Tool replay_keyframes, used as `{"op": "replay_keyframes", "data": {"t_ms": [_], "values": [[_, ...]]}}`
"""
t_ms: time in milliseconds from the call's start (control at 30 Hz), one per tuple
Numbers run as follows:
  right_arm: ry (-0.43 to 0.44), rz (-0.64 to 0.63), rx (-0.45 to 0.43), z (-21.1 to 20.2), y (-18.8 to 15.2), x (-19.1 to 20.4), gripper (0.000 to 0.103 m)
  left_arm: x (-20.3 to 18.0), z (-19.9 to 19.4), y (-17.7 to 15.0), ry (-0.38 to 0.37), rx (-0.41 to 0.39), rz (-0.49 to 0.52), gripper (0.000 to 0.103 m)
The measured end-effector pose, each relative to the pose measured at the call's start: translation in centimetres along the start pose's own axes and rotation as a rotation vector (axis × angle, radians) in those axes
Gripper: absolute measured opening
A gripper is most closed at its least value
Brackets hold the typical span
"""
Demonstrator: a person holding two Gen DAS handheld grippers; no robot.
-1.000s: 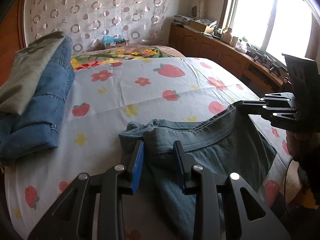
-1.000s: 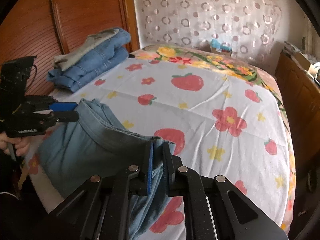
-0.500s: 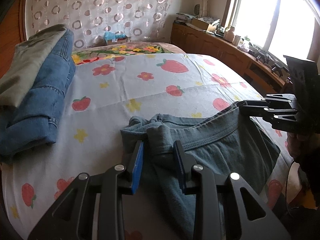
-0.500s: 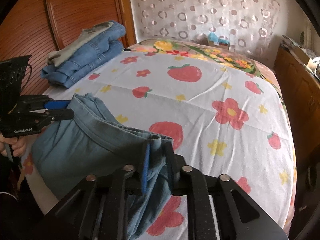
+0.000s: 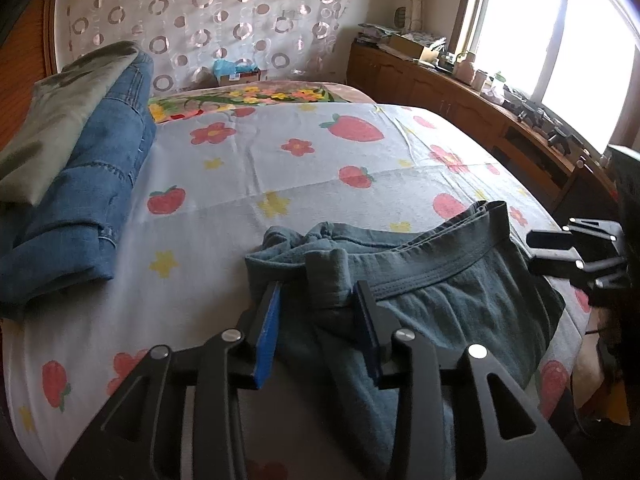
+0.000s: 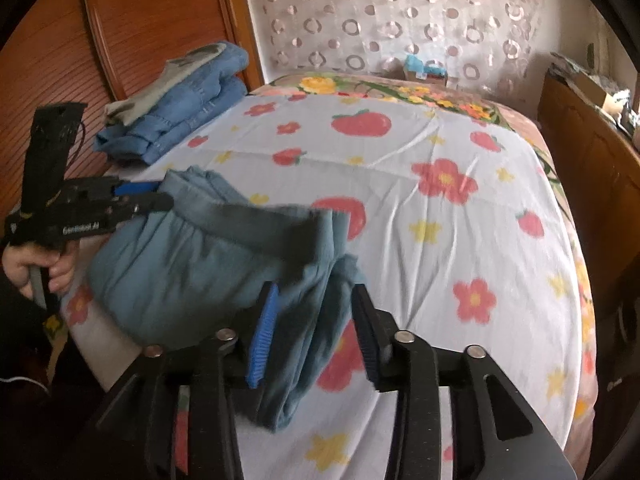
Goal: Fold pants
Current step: 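Grip the folded teal shorts with both tools and lift them off the bed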
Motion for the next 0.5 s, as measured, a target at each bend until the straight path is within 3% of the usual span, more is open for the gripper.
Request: {"op": "replay_keyframes", "data": {"t_ms": [67, 267, 500], "values": [[-0.004, 0.016, 0.005, 0.2, -0.2, -0.1, 0.055, 0.1, 0.0, -0.1, 0.002, 0.0, -0.003, 0.04], [0.01, 0.08, 0.029, 1.3, -0.1, -1.1, 0.056, 0.3, 0.1, -0.2, -0.006, 0.003, -0.012, 0.044], [0.003, 0.05, 0.036, 2.0, 0.8, -0.4, 0.056, 0.3, 0.0, -0.3, -0.008, 0.006, -0.02, 0.046]]}}
Point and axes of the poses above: each gripper's, at about its wrist camera, not at the fingertips, and z roughly the way its jaws point, x to its left, y to its top, the point moved 5 cm from there along z, roughly the way its jaws point, and after that the axes turned 9 degrees about x, right-handed, at the moved point
